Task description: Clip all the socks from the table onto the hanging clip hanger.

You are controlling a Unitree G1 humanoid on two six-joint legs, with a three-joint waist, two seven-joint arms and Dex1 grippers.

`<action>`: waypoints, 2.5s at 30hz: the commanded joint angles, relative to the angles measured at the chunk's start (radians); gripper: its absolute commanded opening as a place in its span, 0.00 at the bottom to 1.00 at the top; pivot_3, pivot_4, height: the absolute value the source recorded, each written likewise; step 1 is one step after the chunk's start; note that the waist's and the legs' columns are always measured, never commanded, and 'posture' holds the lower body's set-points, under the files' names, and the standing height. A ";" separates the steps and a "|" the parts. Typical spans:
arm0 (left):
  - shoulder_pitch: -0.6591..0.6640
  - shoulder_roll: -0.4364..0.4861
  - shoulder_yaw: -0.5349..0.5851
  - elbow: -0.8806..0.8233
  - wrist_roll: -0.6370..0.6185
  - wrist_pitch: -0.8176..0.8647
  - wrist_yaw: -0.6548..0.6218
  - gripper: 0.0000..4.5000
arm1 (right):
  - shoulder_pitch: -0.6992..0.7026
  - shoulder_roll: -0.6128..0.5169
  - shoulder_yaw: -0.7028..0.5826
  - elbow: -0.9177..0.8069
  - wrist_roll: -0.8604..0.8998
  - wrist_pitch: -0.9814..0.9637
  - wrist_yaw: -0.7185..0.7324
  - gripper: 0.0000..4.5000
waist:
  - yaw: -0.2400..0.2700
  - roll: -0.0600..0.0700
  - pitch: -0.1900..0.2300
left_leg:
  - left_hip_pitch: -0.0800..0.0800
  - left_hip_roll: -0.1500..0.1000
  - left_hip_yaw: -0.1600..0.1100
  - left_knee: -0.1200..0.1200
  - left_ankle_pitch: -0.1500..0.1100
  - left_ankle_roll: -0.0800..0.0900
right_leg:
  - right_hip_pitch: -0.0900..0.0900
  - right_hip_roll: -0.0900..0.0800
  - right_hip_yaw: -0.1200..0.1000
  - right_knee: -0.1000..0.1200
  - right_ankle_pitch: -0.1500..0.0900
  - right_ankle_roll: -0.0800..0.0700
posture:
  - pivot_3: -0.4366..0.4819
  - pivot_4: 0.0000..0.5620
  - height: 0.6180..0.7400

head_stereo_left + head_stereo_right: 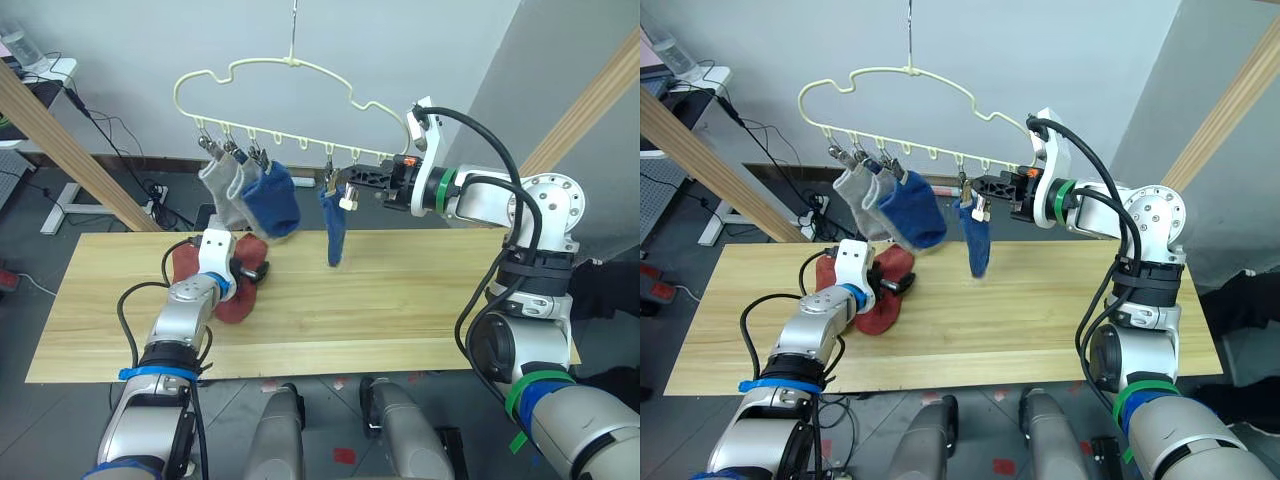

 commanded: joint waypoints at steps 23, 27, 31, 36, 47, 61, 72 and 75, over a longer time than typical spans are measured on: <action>0.150 0.014 0.039 -0.262 -0.058 0.168 -0.143 0.01 | -0.017 0.009 -0.008 -0.035 0.025 -0.015 -0.017 0.10 | -0.001 0.000 0.000 | 0.001 0.000 0.000 0.000 0.000 0.000 | 0.000 0.000 0.000 0.000 0.000 0.000 | 0.46 0.54 1.00; 0.216 0.013 0.044 -0.483 -0.128 0.154 -0.224 0.01 | -0.017 0.014 -0.019 -0.029 0.025 -0.012 -0.029 0.10 | -0.002 0.000 0.000 | 0.000 0.000 0.000 0.000 0.000 0.000 | 0.000 0.000 0.000 0.000 0.000 0.000 | 0.46 0.53 1.00; 0.295 0.065 0.009 -0.704 -0.151 0.089 -0.328 0.01 | -0.018 0.012 -0.028 -0.020 0.028 -0.003 -0.038 0.10 | 0.000 0.000 0.000 | -0.001 0.001 -0.001 -0.002 0.000 0.000 | 0.000 0.000 0.000 -0.001 0.000 0.000 | 0.46 0.53 1.00; 0.322 0.086 0.005 -0.909 -0.179 -0.118 -0.405 0.01 | -0.064 0.055 -0.147 0.068 0.033 0.054 -0.117 0.10 | 0.002 0.000 0.000 | 0.000 0.000 0.000 -0.002 0.000 0.000 | 0.000 -0.001 0.001 -0.002 0.000 0.000 | 0.47 0.53 1.00; 0.227 -0.008 -0.079 -0.819 -0.072 -0.236 -0.294 0.01 | -0.111 0.124 -0.242 0.077 0.030 0.127 -0.184 0.10 | 0.002 0.000 0.000 | -0.001 0.000 0.001 -0.004 0.000 0.000 | 0.000 0.000 0.001 -0.005 0.000 0.000 | 0.47 0.54 1.00; 0.189 -0.023 -0.054 -0.786 -0.085 -0.251 -0.243 0.01 | -0.112 0.136 -0.252 0.068 0.019 0.143 -0.189 0.10 | 0.001 0.000 0.000 | -0.001 0.000 0.001 -0.010 0.000 0.000 | 0.000 0.000 0.000 -0.010 0.002 -0.002 | 0.47 0.55 1.00; 0.228 0.008 -0.049 -0.816 -0.124 -0.261 -0.284 0.01 | -0.126 0.121 -0.281 0.098 0.010 0.133 -0.201 0.10 | 0.001 0.000 0.000 | -0.001 0.000 0.001 -0.010 0.000 0.000 | 0.000 0.000 0.000 -0.010 0.001 -0.001 | 0.46 0.55 1.00; 0.228 0.009 -0.049 -0.815 -0.126 -0.261 -0.284 0.01 | -0.127 0.120 -0.282 0.100 0.011 0.136 -0.202 0.10 | 0.000 0.000 0.000 | -0.001 0.000 0.001 -0.010 0.000 0.000 | 0.000 0.000 0.000 -0.010 0.001 0.000 | 0.46 0.55 1.00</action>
